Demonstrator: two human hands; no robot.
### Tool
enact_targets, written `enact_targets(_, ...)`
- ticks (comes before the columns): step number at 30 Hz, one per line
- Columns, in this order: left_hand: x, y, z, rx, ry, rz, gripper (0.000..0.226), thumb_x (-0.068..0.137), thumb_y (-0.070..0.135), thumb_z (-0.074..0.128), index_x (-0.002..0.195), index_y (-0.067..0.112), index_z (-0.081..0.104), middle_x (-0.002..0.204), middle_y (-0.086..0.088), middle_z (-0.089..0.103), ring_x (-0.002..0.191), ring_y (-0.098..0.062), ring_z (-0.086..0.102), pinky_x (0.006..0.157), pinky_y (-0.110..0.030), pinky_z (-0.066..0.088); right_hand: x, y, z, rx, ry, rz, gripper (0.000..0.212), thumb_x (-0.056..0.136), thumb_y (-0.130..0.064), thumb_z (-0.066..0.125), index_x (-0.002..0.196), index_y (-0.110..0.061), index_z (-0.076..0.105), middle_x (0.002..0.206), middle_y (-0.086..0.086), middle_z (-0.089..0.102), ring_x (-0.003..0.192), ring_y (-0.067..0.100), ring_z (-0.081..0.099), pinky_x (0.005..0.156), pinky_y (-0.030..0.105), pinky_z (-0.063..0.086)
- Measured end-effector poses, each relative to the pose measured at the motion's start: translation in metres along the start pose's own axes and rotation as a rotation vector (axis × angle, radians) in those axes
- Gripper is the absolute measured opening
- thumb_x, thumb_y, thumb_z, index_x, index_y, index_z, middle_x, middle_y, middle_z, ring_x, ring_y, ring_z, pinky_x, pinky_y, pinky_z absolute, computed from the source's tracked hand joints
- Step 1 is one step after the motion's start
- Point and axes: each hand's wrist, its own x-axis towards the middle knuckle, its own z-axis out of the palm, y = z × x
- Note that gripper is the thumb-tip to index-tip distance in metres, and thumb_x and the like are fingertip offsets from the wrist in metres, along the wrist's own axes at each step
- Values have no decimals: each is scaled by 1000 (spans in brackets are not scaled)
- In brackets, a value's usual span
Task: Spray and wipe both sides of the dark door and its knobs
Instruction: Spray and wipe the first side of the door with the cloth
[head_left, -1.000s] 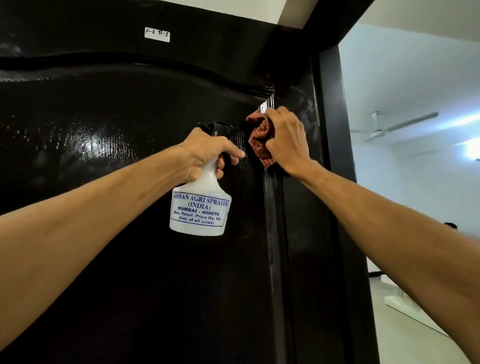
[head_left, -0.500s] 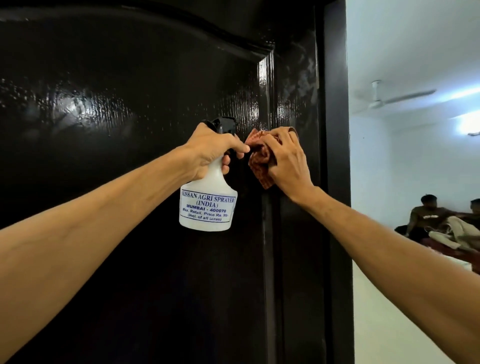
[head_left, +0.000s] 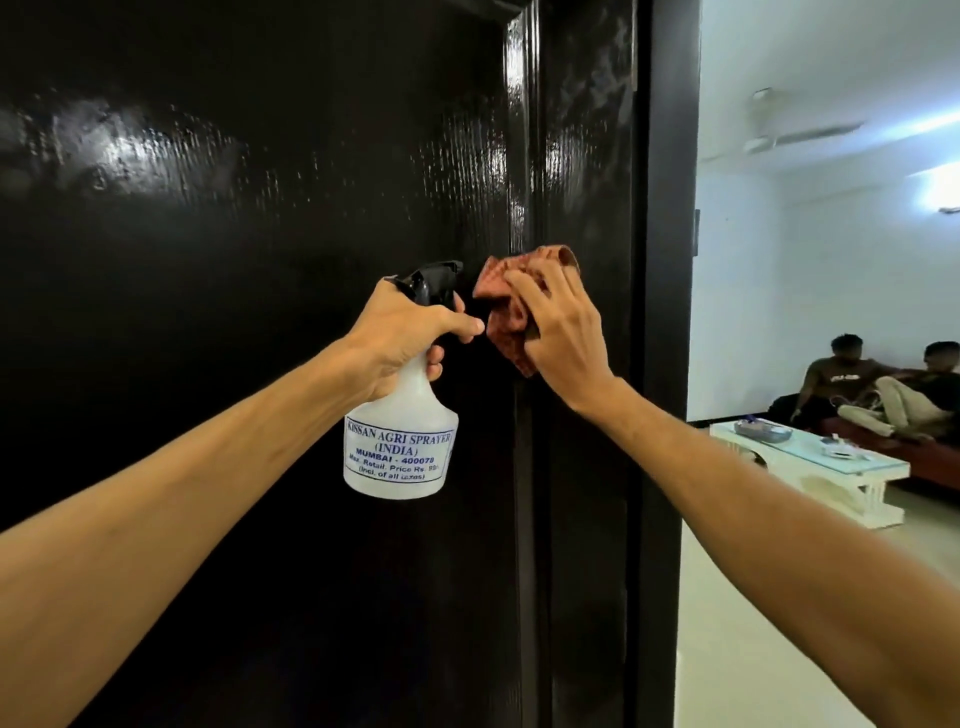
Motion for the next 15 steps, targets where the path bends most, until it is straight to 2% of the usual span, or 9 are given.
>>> enact_targets(4,-17,-29,3,-33,-4,-62,21,83,0,80,92,10,64,83,-19,67,39,-11,40,42,-22,35,-107,-10,5,-19,-170,-190,41,83,-19,76,118,-1,64,123,23,60,108,39,59,91,47,52)
enact_targets(7,-29,-43,3,-37,-5,-86,21,83,0,80,94,10,65,83,-18,67,38,-11,41,41,-22,36,-99,-7,-5,-17,-240,-312,30,86,-15,68,113,-2,67,118,23,63,102,39,60,85,46,53)
enact_targets(10,-30,-47,5,-38,-5,-70,21,83,0,80,93,10,65,84,-19,68,38,-11,42,41,-22,36,-33,-4,-8,1,-124,-156,30,83,-12,65,112,-5,67,118,21,60,103,38,57,77,44,54)
enact_targets(12,-29,-50,8,-37,10,-58,21,83,0,81,93,9,65,85,-20,68,38,-11,42,41,-23,37,-16,-4,-4,24,-76,-40,32,83,-8,67,115,-6,66,124,22,57,109,38,55,79,44,54)
enact_targets(15,-31,-63,9,-37,30,-62,23,82,1,82,97,7,65,86,-22,66,38,-13,43,41,-23,38,-83,-13,4,98,-100,-97,27,83,-11,75,107,-6,64,118,24,58,105,40,57,83,45,53)
